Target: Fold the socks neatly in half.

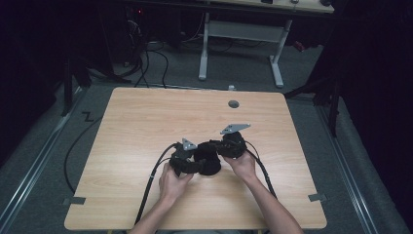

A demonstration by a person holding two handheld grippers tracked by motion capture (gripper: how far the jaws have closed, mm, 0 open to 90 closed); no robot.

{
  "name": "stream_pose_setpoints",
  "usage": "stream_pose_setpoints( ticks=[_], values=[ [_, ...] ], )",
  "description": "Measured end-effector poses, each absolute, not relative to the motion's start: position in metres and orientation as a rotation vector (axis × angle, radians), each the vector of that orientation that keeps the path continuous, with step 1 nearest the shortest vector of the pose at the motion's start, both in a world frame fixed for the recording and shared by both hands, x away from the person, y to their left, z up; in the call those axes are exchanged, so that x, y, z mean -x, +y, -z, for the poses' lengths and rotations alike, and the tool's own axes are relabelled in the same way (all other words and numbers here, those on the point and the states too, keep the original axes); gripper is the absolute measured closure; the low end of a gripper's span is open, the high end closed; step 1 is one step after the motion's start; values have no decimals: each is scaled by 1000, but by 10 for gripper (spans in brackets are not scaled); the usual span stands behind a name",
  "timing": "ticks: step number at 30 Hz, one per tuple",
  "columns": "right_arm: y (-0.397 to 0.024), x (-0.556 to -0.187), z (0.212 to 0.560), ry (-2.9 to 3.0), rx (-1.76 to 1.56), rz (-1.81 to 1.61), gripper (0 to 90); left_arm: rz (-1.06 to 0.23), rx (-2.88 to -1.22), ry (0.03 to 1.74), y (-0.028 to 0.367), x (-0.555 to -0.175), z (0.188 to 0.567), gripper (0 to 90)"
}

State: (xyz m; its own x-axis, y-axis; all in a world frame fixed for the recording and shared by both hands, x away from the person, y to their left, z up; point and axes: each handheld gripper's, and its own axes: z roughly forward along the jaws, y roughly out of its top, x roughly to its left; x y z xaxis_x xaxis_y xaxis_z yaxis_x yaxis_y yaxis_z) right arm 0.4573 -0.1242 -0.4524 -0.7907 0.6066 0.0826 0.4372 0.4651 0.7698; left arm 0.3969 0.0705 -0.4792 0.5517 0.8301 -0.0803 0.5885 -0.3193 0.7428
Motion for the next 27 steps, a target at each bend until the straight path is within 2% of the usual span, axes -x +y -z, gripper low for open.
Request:
stream_pose_setpoints(
  ticks=[14,27],
  values=[
    [-126,-464,448,2478,-965,-1244,783,-457,-2112,1161,62,-407,489,380],
    [-140,-435,454,2505,-848,-1323,780,-445,-2076,1219,66,-421,492,397]
  ],
)
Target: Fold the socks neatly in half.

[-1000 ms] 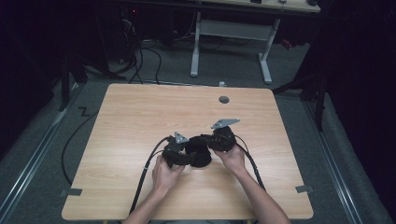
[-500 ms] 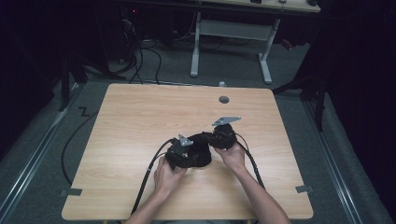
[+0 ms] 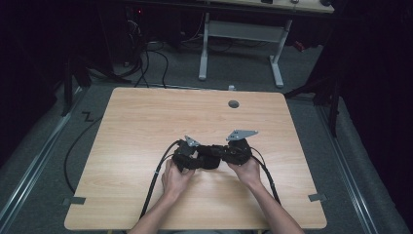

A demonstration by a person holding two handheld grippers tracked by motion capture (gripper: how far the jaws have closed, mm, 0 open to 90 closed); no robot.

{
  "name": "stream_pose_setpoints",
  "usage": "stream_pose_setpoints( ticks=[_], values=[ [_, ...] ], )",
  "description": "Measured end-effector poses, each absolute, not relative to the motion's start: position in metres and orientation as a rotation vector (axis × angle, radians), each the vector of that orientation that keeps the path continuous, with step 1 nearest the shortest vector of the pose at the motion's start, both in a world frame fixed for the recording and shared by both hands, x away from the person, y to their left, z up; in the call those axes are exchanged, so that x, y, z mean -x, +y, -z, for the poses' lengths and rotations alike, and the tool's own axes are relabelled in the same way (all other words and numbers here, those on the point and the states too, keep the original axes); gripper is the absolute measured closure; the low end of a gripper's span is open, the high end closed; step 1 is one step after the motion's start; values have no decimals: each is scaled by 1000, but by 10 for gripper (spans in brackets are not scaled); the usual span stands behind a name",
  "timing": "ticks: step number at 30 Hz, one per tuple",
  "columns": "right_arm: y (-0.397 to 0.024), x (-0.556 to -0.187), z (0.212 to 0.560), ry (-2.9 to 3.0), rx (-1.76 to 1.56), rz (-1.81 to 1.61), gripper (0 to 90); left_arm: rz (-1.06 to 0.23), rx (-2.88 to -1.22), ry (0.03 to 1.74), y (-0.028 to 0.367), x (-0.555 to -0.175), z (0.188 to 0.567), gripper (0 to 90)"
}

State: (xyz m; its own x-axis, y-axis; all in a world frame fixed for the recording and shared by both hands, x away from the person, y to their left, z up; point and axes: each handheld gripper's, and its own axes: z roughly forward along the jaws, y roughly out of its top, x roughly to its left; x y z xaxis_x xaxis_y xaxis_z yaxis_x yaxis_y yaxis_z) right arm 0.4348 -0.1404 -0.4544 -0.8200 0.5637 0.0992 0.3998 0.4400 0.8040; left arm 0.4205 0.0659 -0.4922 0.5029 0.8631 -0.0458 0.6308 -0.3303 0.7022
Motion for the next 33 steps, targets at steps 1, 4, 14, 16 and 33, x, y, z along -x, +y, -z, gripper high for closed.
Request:
stream_pose_setpoints(
  ticks=[1,4,14,16,33],
  values=[
    [-141,-431,459,2516,-844,-1321,780,-444,-2077,1220,66,-421,492,395],
    [-143,-422,475,2541,-841,-1295,776,-449,-2081,1210,68,-420,492,383],
    [-141,-412,486,2544,-754,-1199,757,-446,-2019,1183,95,-408,477,376],
    [-138,-413,487,2543,-729,-1183,753,-446,-1962,1156,102,-410,463,373],
    [-144,-419,489,2549,-757,-1165,662,-441,-2098,1107,69,-441,475,412]
  ],
)
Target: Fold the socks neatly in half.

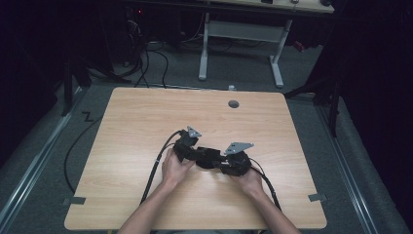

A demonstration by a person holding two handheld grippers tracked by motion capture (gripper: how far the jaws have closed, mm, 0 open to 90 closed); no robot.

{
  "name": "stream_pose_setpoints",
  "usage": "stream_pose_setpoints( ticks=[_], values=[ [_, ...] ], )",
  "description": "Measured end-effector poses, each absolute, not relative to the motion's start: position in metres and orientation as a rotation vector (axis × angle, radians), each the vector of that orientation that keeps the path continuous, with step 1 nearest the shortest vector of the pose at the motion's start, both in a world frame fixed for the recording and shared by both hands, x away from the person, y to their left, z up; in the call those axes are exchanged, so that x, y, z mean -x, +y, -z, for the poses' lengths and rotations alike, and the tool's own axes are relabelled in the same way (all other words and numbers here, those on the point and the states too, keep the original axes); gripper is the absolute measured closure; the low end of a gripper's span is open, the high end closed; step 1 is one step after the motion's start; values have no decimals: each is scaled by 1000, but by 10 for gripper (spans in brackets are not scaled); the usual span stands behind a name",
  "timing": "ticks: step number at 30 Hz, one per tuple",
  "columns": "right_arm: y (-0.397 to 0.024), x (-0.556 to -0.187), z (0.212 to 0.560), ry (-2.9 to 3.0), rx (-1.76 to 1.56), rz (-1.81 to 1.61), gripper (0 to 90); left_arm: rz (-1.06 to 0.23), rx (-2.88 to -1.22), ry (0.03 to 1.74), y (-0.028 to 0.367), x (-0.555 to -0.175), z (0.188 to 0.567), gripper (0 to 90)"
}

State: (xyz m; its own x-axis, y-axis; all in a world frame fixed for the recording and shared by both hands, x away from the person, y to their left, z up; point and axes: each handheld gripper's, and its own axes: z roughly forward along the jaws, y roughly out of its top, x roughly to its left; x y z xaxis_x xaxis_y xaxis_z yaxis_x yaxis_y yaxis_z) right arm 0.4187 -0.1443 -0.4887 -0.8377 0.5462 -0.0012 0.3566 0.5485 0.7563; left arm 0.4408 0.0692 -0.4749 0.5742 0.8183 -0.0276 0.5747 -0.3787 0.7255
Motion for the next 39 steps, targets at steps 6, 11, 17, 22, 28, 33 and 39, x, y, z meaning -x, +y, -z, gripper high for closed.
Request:
stream_pose_setpoints(
  ticks=[6,11,17,22,28,33,39],
  values=[
    [-156,-416,494,2555,-839,-1125,579,-485,-2085,1125,75,-427,476,415],
    [-170,-412,457,2451,-934,-1281,720,-510,-2084,1120,73,-424,474,418],
    [-142,-423,433,2424,-904,-1250,794,-522,-2089,1115,71,-422,473,419],
    [-127,-430,456,2519,-959,-1174,770,-553,-2082,1108,71,-419,478,415],
    [-133,-412,482,2520,-959,-1132,618,-527,-2067,1117,72,-421,480,408],
    [-138,-408,486,2485,-981,-1166,571,-535,-2045,1087,72,-416,474,412],
    [-141,-405,466,2386,-978,-1261,602,-522,-2020,1028,67,-398,465,414]
  ],
)
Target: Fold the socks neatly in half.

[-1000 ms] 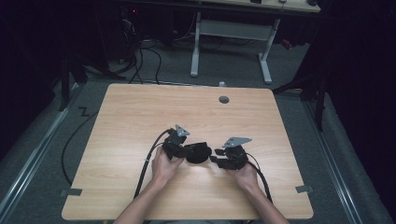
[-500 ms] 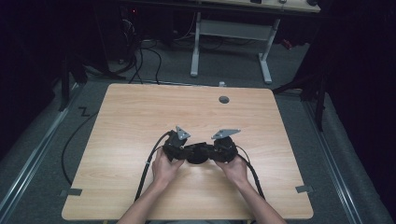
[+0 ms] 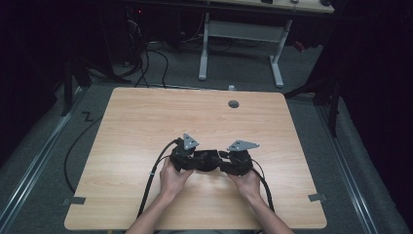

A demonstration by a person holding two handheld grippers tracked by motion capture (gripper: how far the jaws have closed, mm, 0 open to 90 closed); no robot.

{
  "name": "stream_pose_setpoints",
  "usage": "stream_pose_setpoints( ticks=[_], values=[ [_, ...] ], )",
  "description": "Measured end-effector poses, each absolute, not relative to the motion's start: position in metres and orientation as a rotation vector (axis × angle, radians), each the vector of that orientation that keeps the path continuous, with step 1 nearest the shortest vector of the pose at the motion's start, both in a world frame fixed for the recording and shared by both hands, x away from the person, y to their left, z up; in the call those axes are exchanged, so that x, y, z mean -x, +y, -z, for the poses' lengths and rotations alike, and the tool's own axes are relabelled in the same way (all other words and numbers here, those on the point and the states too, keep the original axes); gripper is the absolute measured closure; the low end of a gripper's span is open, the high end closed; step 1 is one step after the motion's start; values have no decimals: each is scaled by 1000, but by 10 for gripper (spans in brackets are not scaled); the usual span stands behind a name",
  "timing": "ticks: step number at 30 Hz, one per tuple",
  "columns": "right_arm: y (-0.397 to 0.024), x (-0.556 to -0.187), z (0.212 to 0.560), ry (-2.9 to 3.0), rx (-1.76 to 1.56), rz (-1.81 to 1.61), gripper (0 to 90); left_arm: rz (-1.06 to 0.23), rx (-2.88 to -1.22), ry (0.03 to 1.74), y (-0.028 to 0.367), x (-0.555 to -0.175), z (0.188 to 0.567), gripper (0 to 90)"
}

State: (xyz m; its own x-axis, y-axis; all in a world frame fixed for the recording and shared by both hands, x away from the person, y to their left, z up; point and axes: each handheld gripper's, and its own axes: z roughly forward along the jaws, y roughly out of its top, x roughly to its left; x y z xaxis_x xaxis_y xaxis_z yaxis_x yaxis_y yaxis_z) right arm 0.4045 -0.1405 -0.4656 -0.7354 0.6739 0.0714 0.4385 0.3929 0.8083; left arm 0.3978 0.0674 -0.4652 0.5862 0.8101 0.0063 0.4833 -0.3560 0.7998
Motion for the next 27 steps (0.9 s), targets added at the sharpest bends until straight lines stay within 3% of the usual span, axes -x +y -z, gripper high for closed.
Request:
stream_pose_setpoints(
  ticks=[13,27],
  values=[
    [-128,-418,487,2460,-1000,-1204,632,-429,-2026,1067,73,-403,490,422],
    [-135,-411,499,2470,-986,-1216,511,-388,-2013,1075,76,-407,494,427]
  ],
)
